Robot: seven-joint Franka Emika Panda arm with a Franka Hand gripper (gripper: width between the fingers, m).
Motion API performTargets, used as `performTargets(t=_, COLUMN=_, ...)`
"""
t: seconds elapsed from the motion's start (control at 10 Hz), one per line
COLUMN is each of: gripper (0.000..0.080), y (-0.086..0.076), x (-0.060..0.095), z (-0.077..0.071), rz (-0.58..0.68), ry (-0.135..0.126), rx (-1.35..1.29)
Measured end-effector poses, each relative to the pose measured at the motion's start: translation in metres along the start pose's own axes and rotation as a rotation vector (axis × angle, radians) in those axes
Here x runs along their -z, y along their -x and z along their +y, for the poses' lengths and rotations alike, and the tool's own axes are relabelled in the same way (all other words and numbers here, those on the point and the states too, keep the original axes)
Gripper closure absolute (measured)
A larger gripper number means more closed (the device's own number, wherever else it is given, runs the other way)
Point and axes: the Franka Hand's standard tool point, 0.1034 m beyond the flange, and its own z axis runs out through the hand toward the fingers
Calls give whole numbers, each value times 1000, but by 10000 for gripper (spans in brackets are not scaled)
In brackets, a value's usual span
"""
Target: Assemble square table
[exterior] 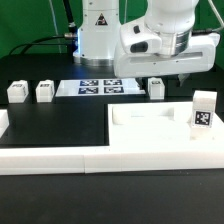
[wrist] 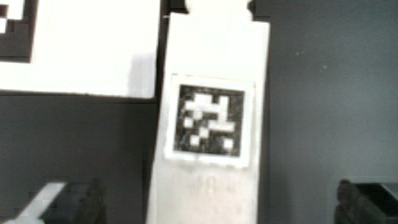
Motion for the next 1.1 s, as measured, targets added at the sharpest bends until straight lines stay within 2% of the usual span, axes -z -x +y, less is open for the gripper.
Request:
performTargets(t=0.2, gripper=151, y=-5, x=-4, z=4, rz=-153, ry=-15, rx=-51)
performTargets(t=0.3, gripper=151, y=-8, x=-7, z=7, rz=-284, ry=-24, rx=-85)
performTargets(t=0.4, gripper=151, y=-16, x=-9, z=10, rz=-318, ry=-24, rx=-107)
performTargets(t=0.5, gripper=151, y=-9, x=-12, z=10, rz=-385, ry=-25, rx=-131)
performTargets(t=0.6, gripper=151, y=-9, x=-16, z=14, rz=-400, ry=-32, rx=-161)
performTargets(t=0.7, gripper=151, y=-4, x=-17, z=16, rz=-435, ry=-62, rx=-189)
performTargets(t=0.8, gripper=151, y=-2, x=-17, z=18, rz=-458, ry=-77, rx=-205)
performTargets(t=1.1, gripper=151, y=-2, x=-17, z=21, rz=-456, ry=-72, rx=-207)
